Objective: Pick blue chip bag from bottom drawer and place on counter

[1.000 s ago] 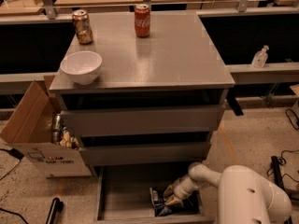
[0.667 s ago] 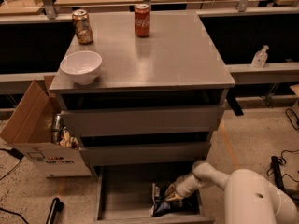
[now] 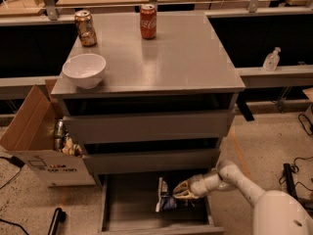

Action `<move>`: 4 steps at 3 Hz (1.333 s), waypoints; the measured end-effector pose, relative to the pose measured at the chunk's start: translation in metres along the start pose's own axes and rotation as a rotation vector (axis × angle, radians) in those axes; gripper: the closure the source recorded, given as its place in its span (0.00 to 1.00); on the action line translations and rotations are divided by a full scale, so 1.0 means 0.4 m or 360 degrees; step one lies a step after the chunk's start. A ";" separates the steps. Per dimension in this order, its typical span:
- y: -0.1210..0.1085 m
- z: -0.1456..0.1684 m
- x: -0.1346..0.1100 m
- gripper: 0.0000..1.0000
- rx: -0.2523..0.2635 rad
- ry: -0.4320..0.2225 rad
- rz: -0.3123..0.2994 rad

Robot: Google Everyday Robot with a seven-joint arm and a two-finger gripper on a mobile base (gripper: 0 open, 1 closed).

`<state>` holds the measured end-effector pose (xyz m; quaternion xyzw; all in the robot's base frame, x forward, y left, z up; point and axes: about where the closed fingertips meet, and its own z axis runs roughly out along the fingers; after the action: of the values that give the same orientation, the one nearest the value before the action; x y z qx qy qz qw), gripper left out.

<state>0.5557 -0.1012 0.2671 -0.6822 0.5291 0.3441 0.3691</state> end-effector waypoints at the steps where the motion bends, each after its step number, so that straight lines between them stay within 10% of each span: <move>1: -0.006 -0.125 -0.139 1.00 0.0077 -0.0322 -0.0126; 2: 0.029 -0.250 -0.259 1.00 0.0119 -0.0506 -0.0282; 4: 0.039 -0.254 -0.275 1.00 0.0120 -0.0489 -0.0316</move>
Offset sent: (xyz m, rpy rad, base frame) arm -0.0679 -0.0692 0.2183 0.4724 -0.2429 0.1058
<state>0.5261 -0.1402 0.4095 -0.6561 0.4093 0.3861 0.5030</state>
